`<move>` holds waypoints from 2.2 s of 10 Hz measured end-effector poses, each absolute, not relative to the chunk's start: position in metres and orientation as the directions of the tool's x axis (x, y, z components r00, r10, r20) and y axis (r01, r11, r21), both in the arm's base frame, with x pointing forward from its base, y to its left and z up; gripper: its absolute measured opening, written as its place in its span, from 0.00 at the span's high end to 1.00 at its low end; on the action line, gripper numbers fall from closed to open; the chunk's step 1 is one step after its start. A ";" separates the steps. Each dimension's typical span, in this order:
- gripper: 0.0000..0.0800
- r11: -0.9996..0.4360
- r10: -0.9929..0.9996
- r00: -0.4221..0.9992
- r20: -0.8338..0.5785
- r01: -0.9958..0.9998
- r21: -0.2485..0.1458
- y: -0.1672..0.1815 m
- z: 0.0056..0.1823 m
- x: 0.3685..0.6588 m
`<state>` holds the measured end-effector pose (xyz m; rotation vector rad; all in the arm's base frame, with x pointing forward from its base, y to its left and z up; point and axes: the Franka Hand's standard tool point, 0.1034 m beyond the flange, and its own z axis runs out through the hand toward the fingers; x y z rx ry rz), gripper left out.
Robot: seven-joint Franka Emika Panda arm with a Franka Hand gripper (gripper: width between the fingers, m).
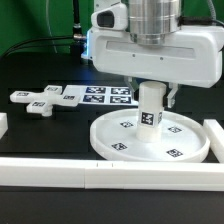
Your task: Assemble round table
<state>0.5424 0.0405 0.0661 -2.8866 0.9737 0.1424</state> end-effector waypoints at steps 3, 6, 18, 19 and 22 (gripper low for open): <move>0.49 -0.580 -0.800 0.584 -0.136 -0.811 -0.072 0.042 0.065 0.545; 0.49 -0.416 -0.895 0.419 -0.153 -0.908 -0.049 0.044 0.065 0.545; 0.19 -0.959 -0.263 0.964 -0.044 -0.266 -0.095 0.046 0.066 0.551; 0.19 -0.985 -0.143 0.989 -0.028 -0.145 -0.097 0.045 0.067 0.551; 0.19 -0.995 0.024 1.000 -0.008 0.023 -0.099 0.042 0.066 0.551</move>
Offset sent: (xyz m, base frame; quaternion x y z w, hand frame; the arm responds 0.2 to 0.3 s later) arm -0.0019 0.0042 0.0003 0.0157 -0.0141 0.2450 0.9693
